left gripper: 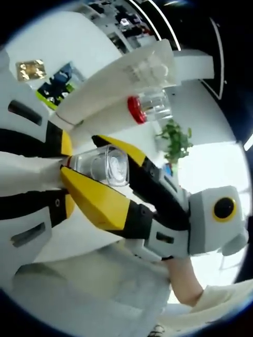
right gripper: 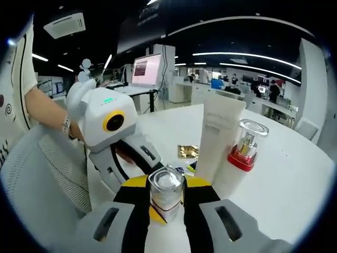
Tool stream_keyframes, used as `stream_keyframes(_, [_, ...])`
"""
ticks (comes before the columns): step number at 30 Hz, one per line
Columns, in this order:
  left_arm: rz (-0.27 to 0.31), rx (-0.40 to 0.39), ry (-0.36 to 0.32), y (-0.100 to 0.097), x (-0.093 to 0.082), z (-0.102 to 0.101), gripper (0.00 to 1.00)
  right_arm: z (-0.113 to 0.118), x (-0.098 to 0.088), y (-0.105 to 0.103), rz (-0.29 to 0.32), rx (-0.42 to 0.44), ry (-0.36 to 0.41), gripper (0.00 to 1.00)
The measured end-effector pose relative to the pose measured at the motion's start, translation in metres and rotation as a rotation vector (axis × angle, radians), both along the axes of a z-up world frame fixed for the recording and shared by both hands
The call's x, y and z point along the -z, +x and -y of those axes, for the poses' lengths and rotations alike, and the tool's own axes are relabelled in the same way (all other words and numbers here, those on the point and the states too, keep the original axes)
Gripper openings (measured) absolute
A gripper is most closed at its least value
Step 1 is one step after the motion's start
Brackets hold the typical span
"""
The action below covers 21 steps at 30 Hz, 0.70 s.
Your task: Arrange the skincare products in the storage area until every visible bottle or jar stands upright without overlapping.
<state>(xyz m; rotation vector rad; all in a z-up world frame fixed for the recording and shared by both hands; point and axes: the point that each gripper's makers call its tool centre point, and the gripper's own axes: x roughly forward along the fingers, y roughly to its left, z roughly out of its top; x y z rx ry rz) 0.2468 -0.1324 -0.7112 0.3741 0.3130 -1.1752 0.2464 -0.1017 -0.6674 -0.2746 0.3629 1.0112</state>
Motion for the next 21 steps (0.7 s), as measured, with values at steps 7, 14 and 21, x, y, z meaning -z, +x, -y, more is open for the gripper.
stream_keyframes(7, [-0.009, -0.011, 0.046, 0.000, 0.008, -0.004, 0.28, 0.007, 0.007, -0.002, -0.026, 0.009, -0.018, 0.32])
stream_keyframes(14, [-0.017, -0.062, 0.059, 0.008, 0.006, -0.015, 0.29, 0.020, 0.011, -0.004, -0.047, 0.013, -0.043, 0.30])
stream_keyframes(21, [-0.036, -0.093, 0.073, 0.010, 0.007, -0.021, 0.28, 0.028, 0.026, -0.009, -0.079, 0.008, -0.102, 0.29])
